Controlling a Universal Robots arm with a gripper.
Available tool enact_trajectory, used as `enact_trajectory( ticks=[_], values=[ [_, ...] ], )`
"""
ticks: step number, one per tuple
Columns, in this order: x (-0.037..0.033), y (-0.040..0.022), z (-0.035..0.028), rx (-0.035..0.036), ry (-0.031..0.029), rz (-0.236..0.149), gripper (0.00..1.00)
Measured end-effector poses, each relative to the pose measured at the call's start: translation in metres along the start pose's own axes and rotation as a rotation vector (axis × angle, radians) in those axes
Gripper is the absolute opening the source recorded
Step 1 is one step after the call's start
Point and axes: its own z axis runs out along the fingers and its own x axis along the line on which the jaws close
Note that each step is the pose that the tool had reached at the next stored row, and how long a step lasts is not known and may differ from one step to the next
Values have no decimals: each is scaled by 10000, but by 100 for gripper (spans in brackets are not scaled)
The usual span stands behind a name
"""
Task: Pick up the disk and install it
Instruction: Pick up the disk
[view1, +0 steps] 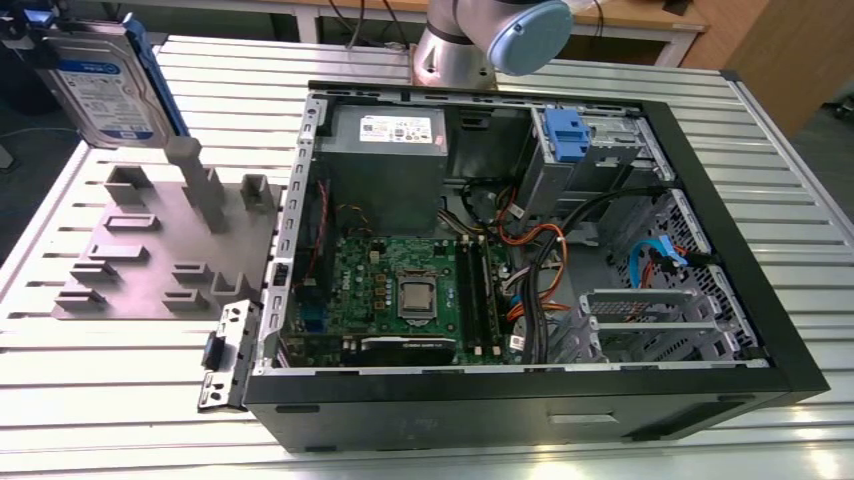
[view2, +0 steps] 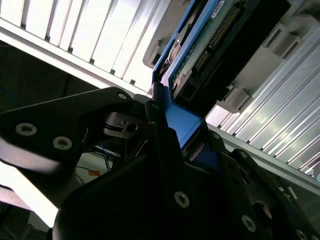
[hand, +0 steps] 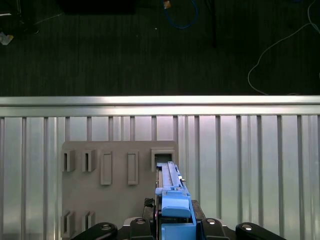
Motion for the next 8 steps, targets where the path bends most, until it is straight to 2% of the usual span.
enact_trajectory(
  ticks=[8],
  values=[
    [-1, 0, -30, 0, 0, -1, 37]
  ],
)
